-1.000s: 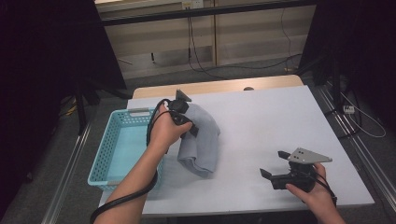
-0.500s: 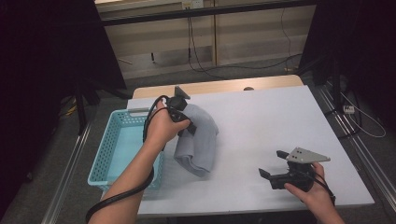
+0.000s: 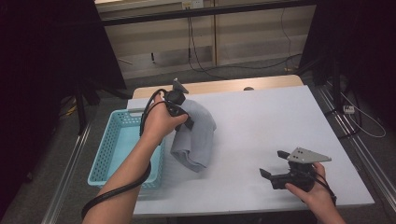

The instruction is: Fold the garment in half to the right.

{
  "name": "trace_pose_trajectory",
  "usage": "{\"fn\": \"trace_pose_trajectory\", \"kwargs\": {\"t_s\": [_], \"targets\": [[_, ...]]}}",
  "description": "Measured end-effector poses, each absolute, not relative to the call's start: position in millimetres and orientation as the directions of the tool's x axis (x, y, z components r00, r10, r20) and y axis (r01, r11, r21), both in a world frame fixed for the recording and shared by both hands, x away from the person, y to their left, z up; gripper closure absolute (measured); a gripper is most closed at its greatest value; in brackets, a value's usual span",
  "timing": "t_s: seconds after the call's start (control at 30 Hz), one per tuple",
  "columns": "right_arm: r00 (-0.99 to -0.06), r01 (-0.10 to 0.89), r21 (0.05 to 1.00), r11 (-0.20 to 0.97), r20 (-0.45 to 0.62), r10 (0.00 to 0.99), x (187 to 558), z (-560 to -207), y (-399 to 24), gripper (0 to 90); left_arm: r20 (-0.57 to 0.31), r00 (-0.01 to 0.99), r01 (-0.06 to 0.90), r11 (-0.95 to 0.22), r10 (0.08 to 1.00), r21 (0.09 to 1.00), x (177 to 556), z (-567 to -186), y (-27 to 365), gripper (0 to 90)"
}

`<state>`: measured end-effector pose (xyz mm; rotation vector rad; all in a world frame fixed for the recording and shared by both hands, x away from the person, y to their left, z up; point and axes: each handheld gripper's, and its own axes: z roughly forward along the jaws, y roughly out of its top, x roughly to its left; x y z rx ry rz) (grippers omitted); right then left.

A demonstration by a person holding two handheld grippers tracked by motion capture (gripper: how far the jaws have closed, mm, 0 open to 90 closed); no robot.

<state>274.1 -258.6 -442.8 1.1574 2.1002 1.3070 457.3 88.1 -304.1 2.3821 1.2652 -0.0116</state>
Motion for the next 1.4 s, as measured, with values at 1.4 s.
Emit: {"fn": "trace_pose_trajectory", "kwargs": {"t_s": [1.4], "targets": [[-0.585, 0.435, 0.872, 0.223, 0.086, 0.806, 276.6, -443.9, -254.8, 5.5, -0.174, 0.599, 0.770, -0.503, 0.781, 0.392, 466.2, -267.0, 104.4, 73.1]]}}
